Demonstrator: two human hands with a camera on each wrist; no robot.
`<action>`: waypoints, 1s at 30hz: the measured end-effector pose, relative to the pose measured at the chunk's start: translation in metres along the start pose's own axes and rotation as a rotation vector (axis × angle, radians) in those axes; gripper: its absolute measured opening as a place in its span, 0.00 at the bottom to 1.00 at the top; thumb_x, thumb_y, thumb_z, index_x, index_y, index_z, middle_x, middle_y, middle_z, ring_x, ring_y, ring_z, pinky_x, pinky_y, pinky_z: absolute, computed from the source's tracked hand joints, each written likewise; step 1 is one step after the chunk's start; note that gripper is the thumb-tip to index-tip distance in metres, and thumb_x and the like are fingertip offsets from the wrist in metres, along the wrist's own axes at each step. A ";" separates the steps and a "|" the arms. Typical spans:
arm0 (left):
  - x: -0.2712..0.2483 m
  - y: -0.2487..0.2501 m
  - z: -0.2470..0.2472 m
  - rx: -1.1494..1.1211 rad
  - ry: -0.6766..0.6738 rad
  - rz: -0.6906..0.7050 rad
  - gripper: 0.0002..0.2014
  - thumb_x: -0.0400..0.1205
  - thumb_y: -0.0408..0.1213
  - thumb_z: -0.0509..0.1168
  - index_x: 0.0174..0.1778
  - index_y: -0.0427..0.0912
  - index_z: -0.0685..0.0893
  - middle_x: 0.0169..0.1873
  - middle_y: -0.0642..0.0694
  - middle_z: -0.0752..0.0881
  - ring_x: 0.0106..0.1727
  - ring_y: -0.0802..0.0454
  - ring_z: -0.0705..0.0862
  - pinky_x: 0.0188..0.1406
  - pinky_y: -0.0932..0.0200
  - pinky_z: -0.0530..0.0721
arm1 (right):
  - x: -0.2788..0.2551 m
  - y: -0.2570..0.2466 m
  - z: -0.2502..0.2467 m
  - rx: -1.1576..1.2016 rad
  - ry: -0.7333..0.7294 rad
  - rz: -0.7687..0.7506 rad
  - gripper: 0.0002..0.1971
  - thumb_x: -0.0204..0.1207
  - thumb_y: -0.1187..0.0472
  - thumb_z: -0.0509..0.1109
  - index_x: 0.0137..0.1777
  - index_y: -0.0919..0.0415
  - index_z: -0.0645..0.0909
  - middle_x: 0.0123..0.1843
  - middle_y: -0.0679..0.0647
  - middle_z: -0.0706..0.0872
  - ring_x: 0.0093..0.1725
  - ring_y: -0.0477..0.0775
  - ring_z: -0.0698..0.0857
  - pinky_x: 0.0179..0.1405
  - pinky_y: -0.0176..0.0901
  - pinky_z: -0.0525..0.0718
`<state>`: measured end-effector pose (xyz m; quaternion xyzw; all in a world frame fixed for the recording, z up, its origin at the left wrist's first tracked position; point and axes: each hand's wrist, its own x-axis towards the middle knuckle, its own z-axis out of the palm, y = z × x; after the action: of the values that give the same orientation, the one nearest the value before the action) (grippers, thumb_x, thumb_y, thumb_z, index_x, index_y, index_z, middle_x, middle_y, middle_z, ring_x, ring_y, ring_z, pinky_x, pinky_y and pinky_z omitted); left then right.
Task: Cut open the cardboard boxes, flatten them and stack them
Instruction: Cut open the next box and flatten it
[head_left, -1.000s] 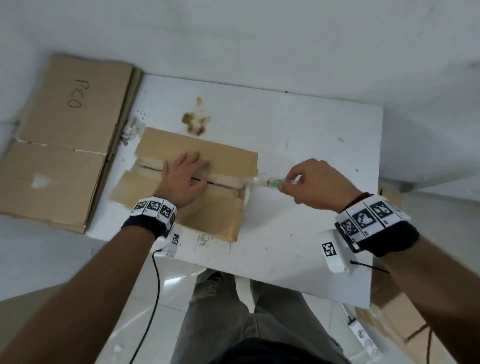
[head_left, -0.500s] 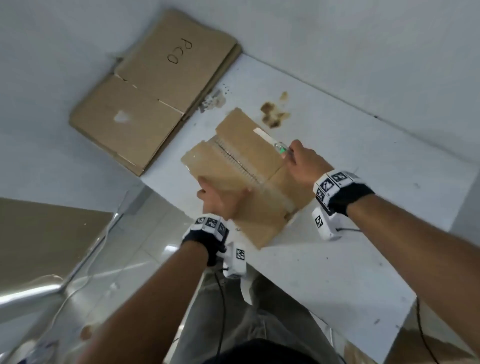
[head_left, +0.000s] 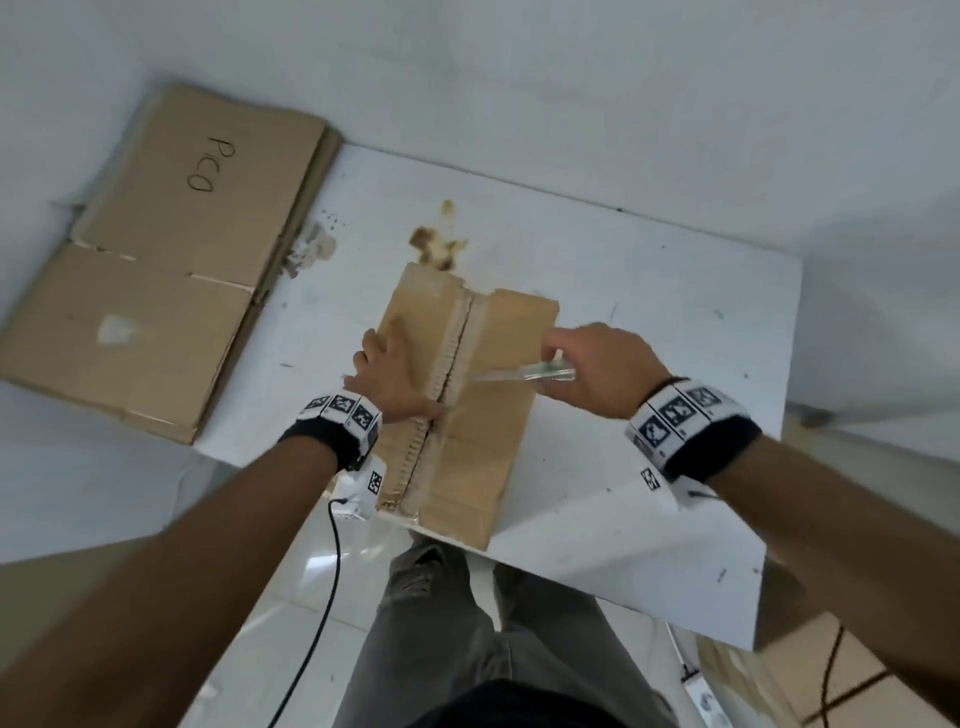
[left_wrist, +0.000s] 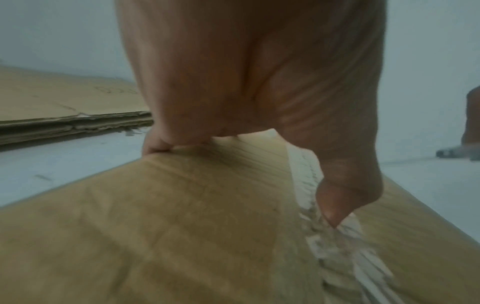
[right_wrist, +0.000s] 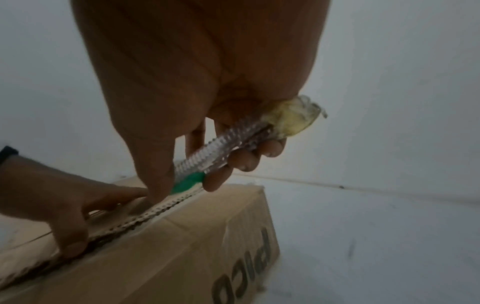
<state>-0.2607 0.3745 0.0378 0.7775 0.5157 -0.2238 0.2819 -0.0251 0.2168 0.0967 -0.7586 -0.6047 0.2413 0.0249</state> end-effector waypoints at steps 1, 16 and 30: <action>0.000 -0.004 -0.001 -0.021 -0.002 0.023 0.77 0.63 0.59 0.85 0.88 0.49 0.28 0.87 0.36 0.46 0.85 0.30 0.56 0.77 0.24 0.69 | 0.009 -0.007 -0.003 -0.064 -0.006 -0.058 0.14 0.77 0.41 0.72 0.54 0.48 0.79 0.45 0.47 0.84 0.43 0.54 0.82 0.38 0.45 0.72; -0.001 -0.045 -0.001 0.075 0.025 0.180 0.69 0.66 0.54 0.83 0.90 0.51 0.36 0.87 0.39 0.47 0.85 0.32 0.57 0.83 0.25 0.57 | 0.059 0.061 -0.056 -0.127 0.240 0.298 0.17 0.83 0.42 0.67 0.55 0.57 0.77 0.46 0.62 0.86 0.39 0.65 0.82 0.39 0.52 0.80; -0.001 -0.028 0.029 -0.097 0.510 0.160 0.27 0.84 0.28 0.63 0.80 0.51 0.76 0.86 0.51 0.67 0.89 0.43 0.58 0.78 0.12 0.51 | 0.007 -0.032 0.116 1.264 -0.183 0.484 0.15 0.91 0.50 0.56 0.56 0.59 0.79 0.50 0.58 0.93 0.49 0.62 0.93 0.53 0.67 0.91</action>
<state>-0.2883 0.3635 0.0114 0.8325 0.5173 0.0273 0.1964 -0.0994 0.2021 0.0025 -0.6890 -0.1605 0.6098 0.3573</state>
